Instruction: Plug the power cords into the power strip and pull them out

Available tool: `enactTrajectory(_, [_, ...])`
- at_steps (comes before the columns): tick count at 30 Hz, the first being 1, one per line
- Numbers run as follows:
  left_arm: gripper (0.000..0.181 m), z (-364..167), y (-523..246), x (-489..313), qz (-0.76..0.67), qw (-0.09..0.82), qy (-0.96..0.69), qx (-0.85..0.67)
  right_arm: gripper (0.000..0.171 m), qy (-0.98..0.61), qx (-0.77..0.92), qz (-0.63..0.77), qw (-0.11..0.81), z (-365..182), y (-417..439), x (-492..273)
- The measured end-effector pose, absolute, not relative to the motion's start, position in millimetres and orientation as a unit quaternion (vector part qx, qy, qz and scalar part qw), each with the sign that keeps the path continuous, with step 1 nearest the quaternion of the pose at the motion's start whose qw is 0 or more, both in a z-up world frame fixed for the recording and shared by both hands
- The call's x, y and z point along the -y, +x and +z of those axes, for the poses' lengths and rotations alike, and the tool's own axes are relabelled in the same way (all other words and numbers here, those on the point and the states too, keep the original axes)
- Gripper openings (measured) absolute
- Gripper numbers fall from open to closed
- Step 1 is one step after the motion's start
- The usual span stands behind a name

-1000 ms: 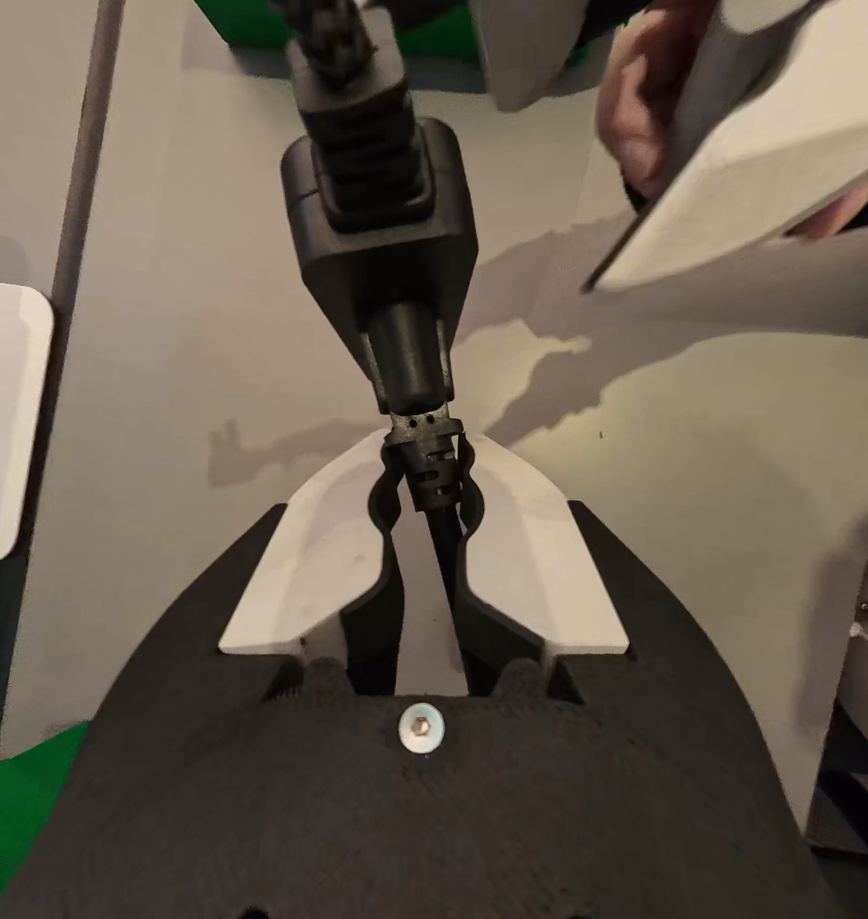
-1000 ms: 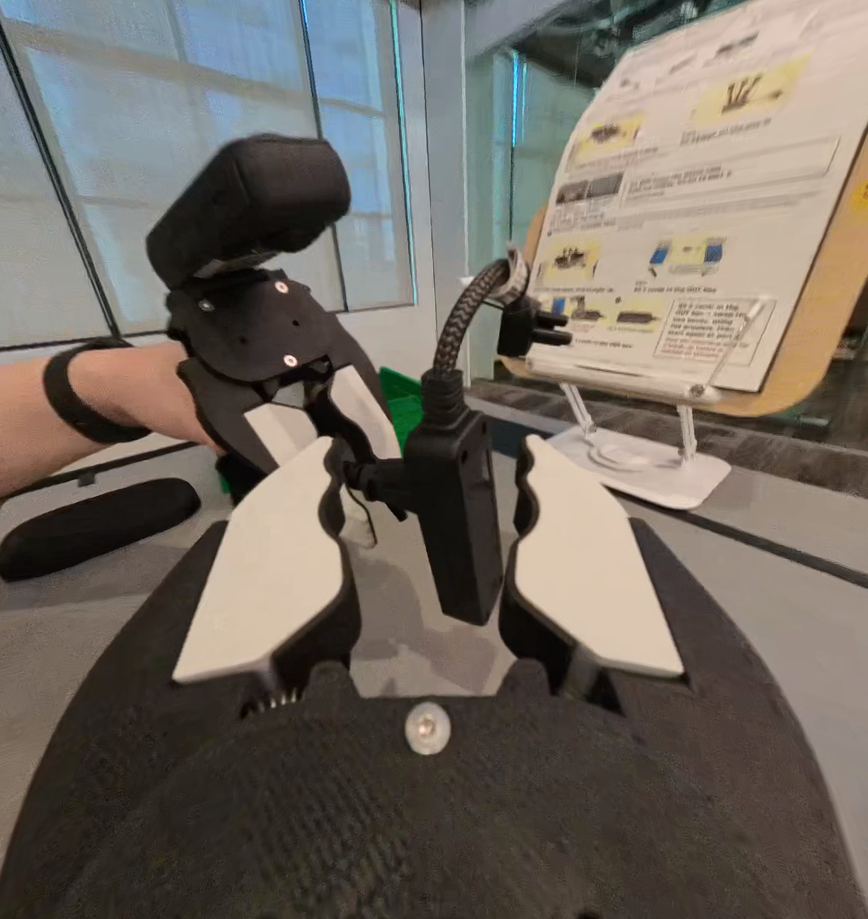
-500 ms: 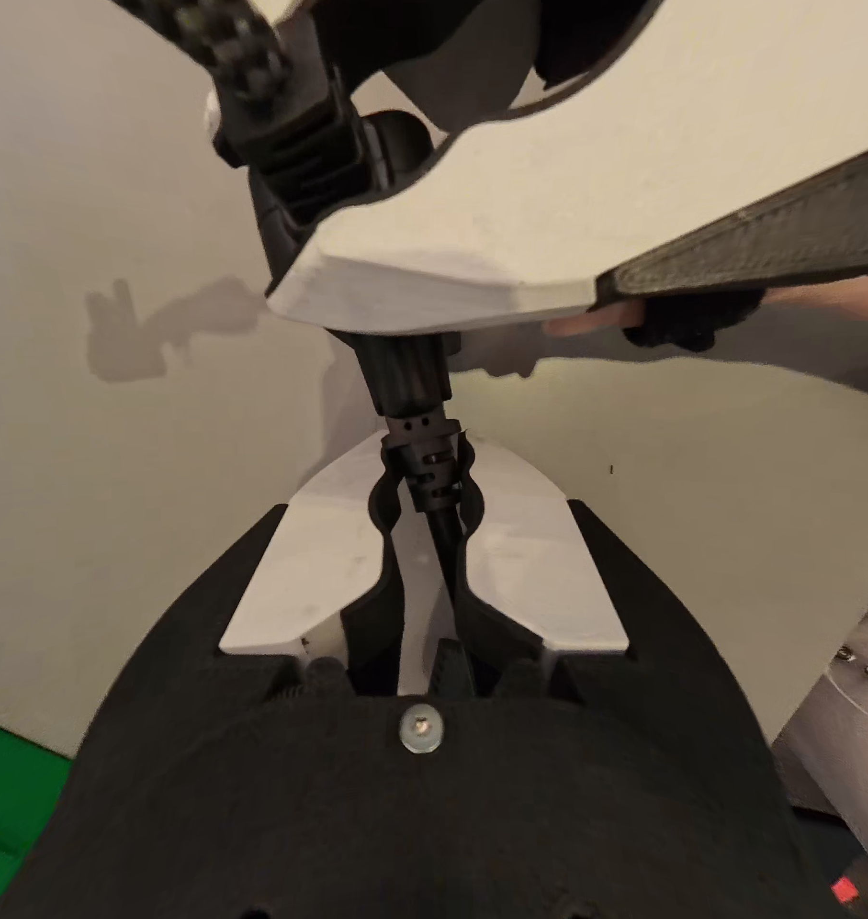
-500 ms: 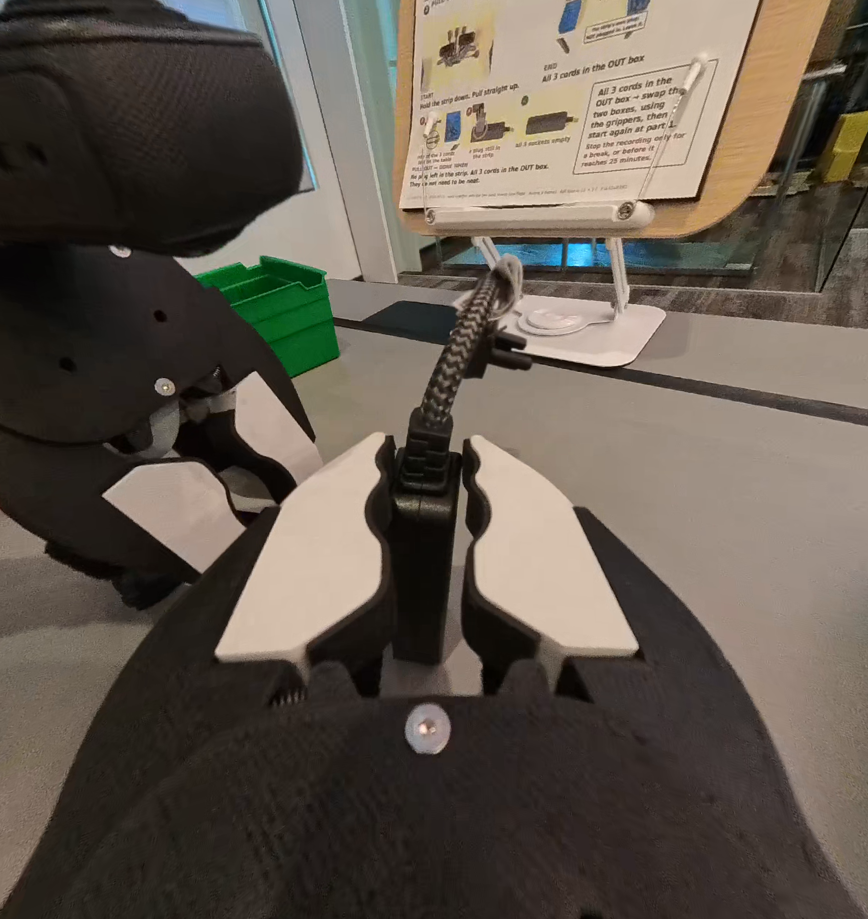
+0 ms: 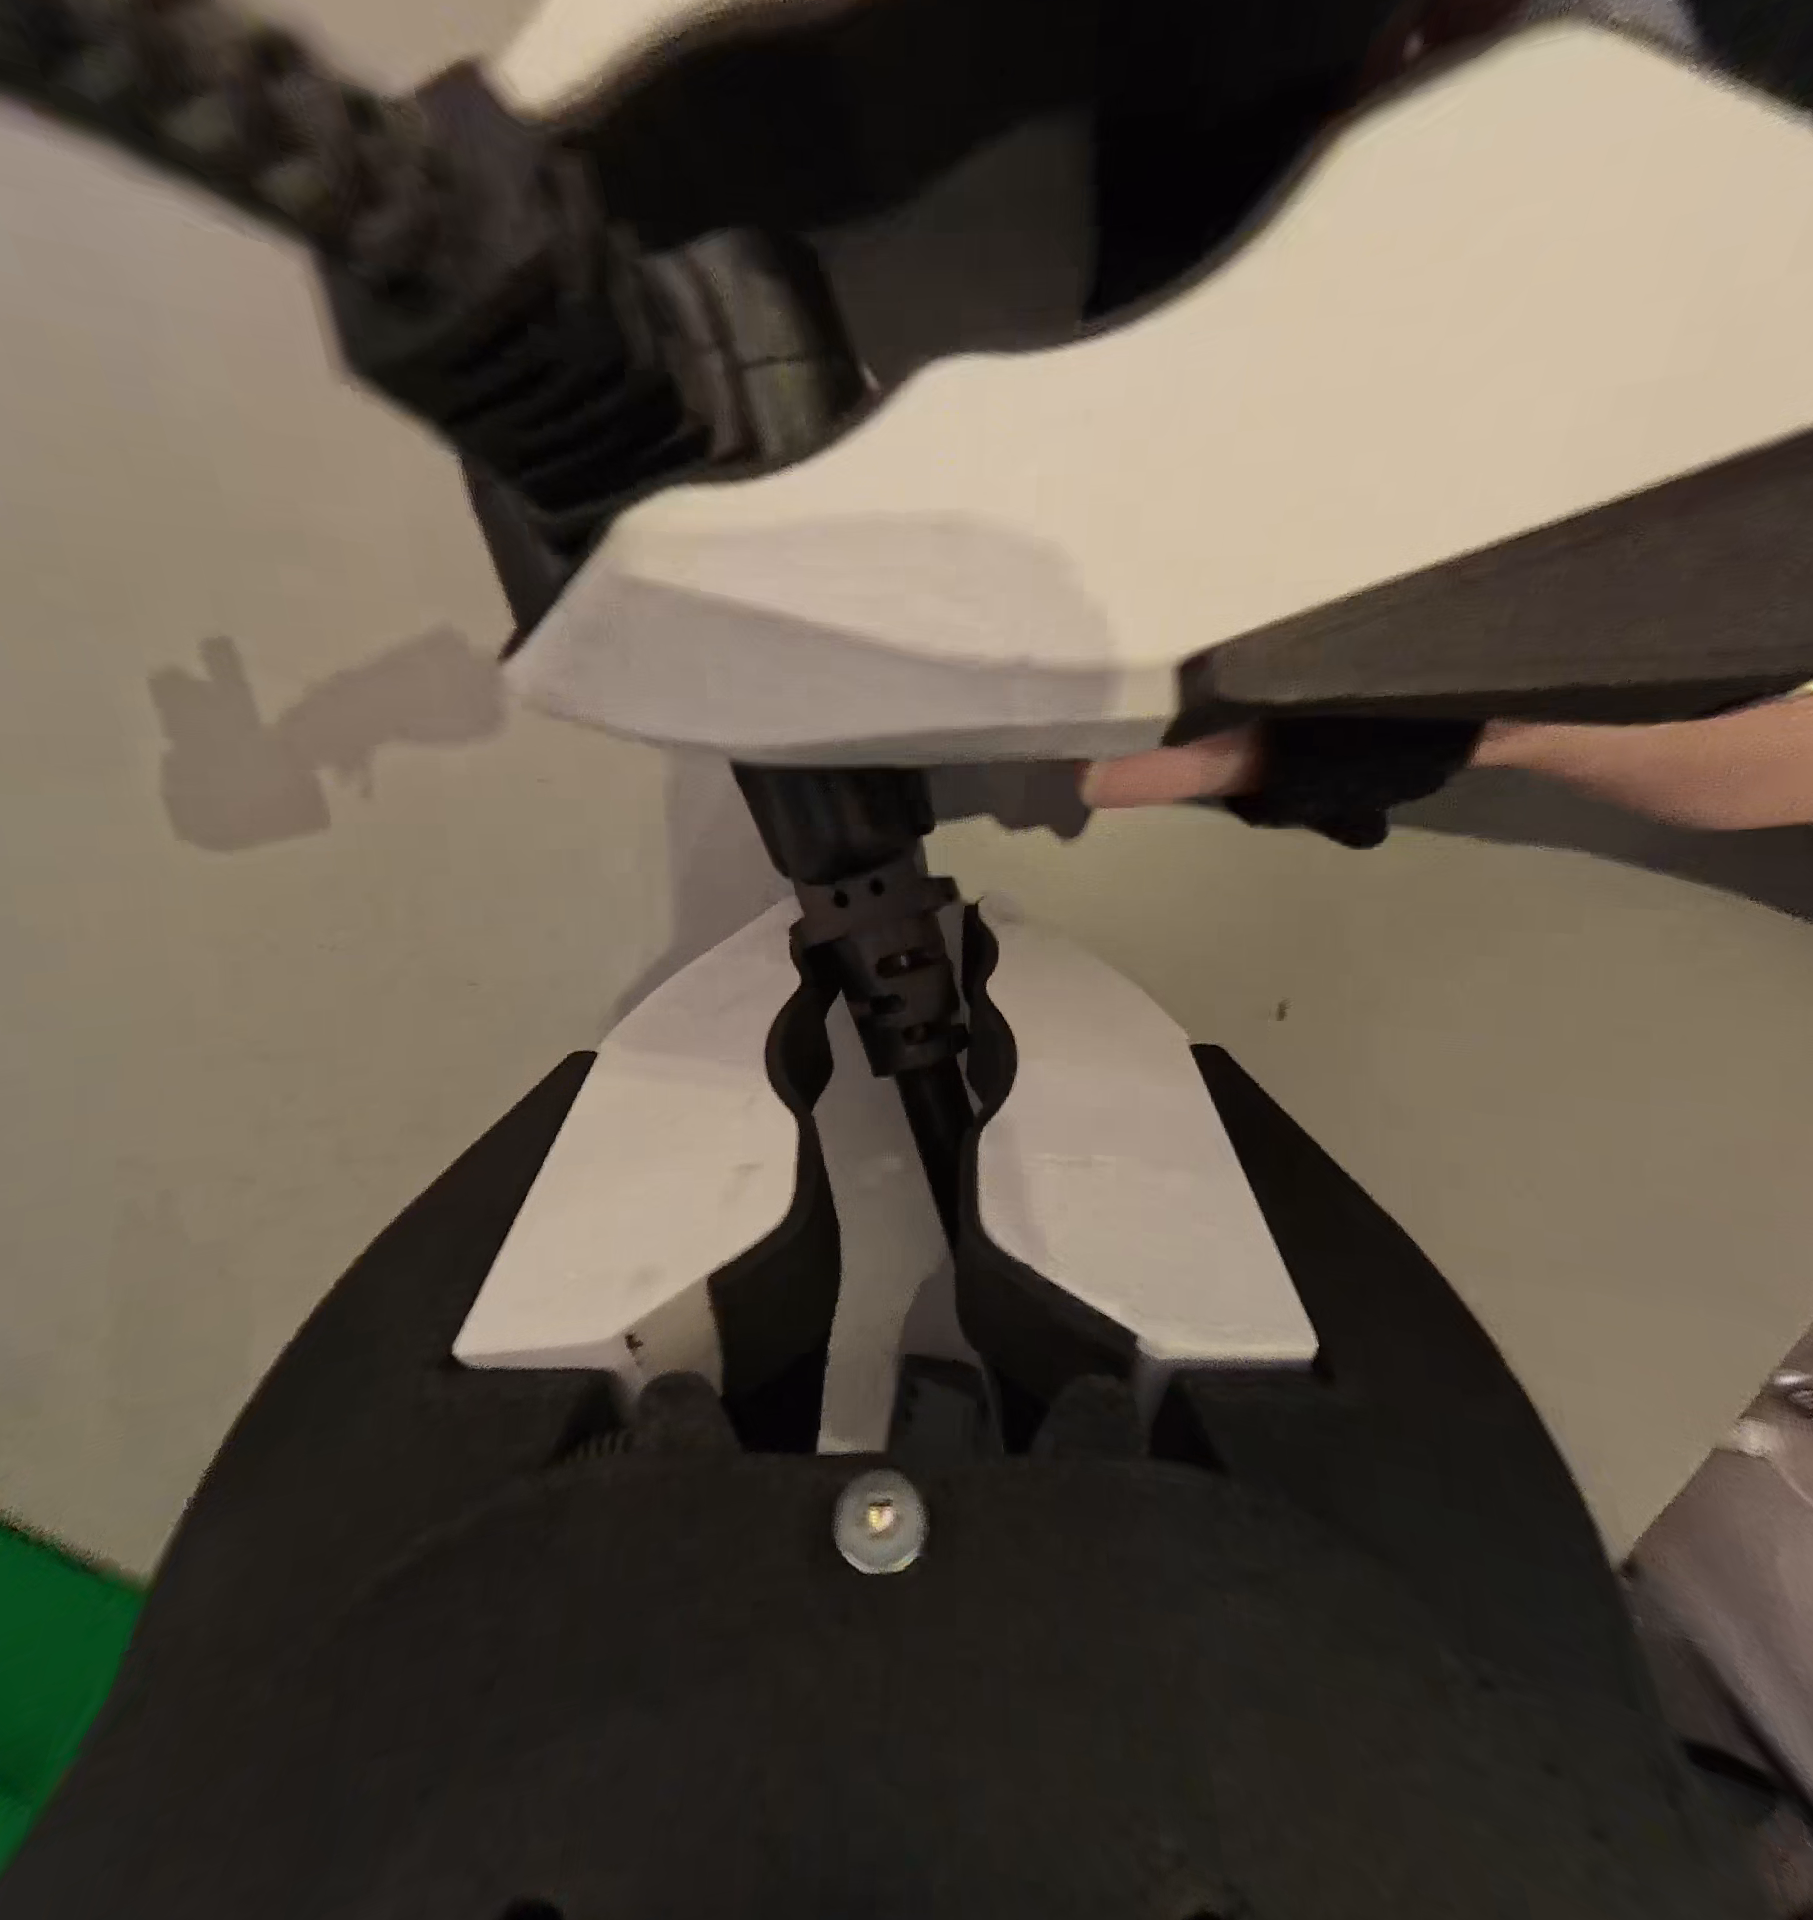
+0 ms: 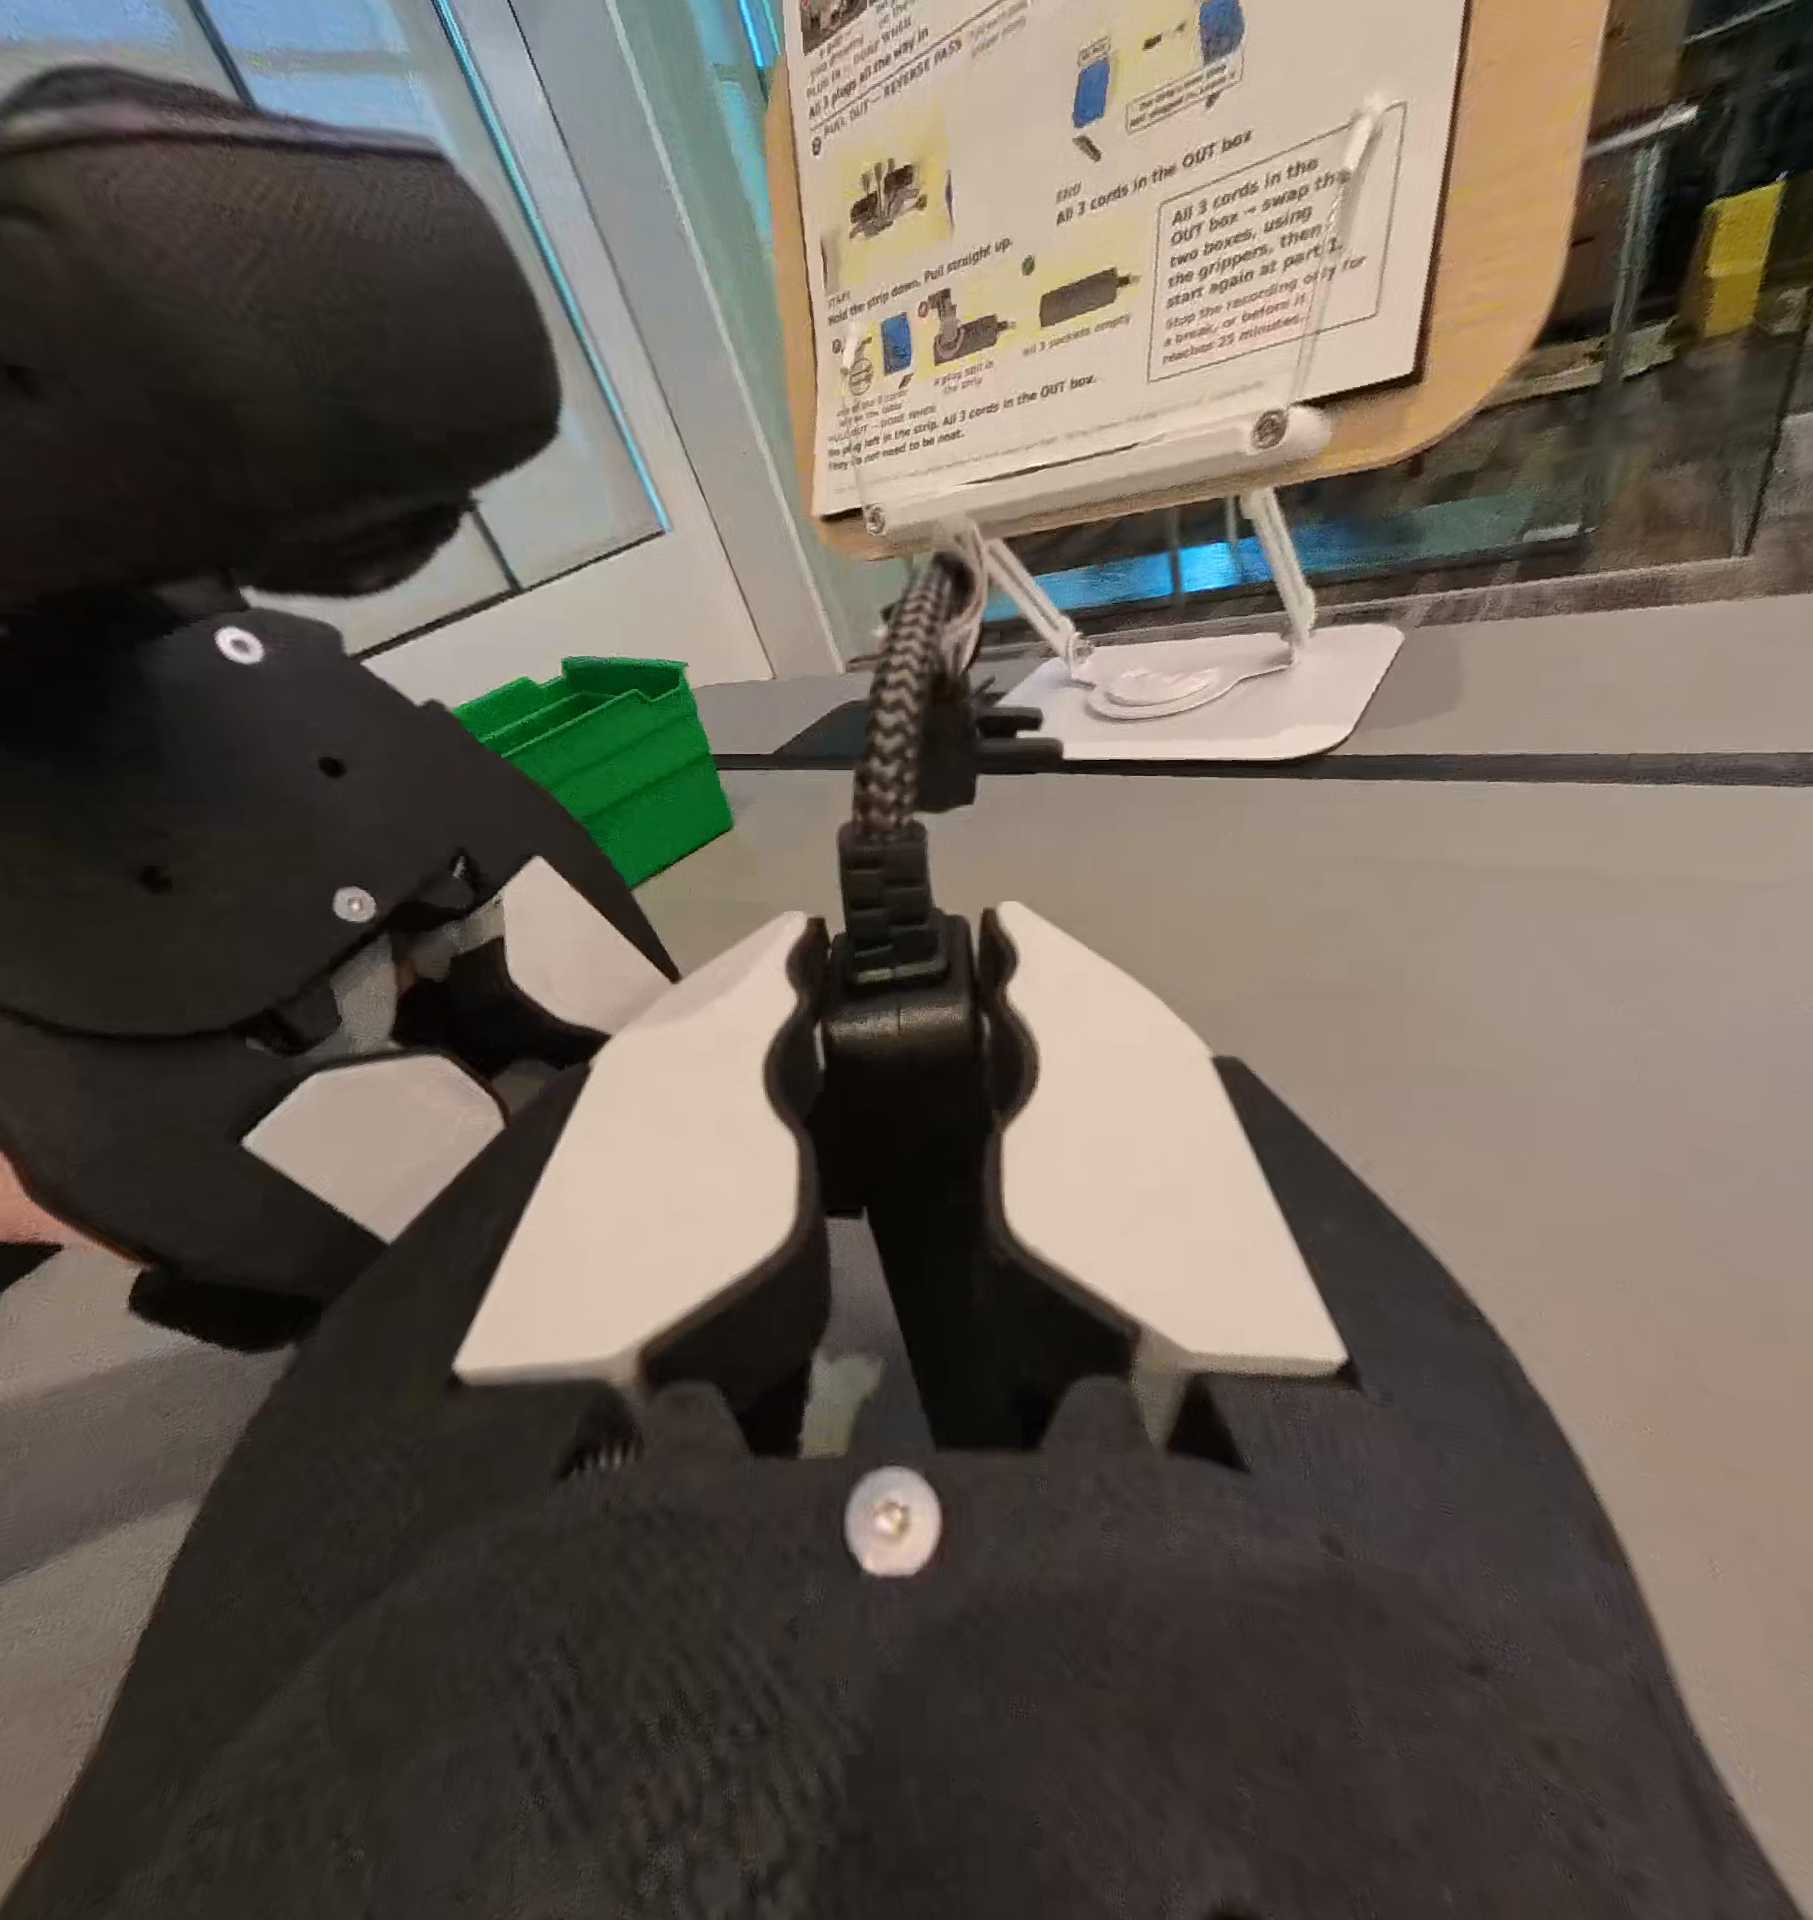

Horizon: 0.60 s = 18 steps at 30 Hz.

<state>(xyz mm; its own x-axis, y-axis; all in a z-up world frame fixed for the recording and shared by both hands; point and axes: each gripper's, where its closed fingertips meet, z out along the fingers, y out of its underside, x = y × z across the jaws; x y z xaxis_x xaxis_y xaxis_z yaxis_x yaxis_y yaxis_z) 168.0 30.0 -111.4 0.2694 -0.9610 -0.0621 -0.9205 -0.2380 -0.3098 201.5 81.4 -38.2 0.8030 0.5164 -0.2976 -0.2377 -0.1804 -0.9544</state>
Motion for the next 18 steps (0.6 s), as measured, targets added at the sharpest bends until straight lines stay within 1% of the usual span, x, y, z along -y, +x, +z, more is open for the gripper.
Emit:
enactTrajectory(3, [0.020,-116,157,-38,0.010,0.141,-0.754,-0.641,0.028,-0.717,0.130,0.273,0.629,-39,195,-86])
enactTrajectory(5, [0.018,-119,154,-37,0.027,0.139,-0.749,-0.647,0.028,-0.716,0.126,0.267,0.633,-39,194,-82])
enactTrajectory(10, [0.015,-124,164,-26,-0.064,0.124,-0.777,-0.613,0.030,-0.710,0.142,0.289,0.625,-42,199,-74])
enactTrajectory(12, [0.009,-130,164,-22,-0.071,0.107,-0.780,-0.613,0.042,-0.720,0.161,0.274,0.617,-47,197,-75])
enactTrajectory(14, [0.008,-130,165,-22,-0.068,0.114,-0.776,-0.617,0.045,-0.730,0.170,0.267,0.605,-53,195,-76])
enactTrajectory(15, [0.008,-129,166,-20,-0.068,0.113,-0.774,-0.619,0.035,-0.727,0.164,0.278,0.605,-52,194,-75])
enactTrajectory(18, [0.010,-131,165,-20,-0.049,0.096,-0.770,-0.629,0.033,-0.735,0.151,0.271,0.602,-53,194,-78])
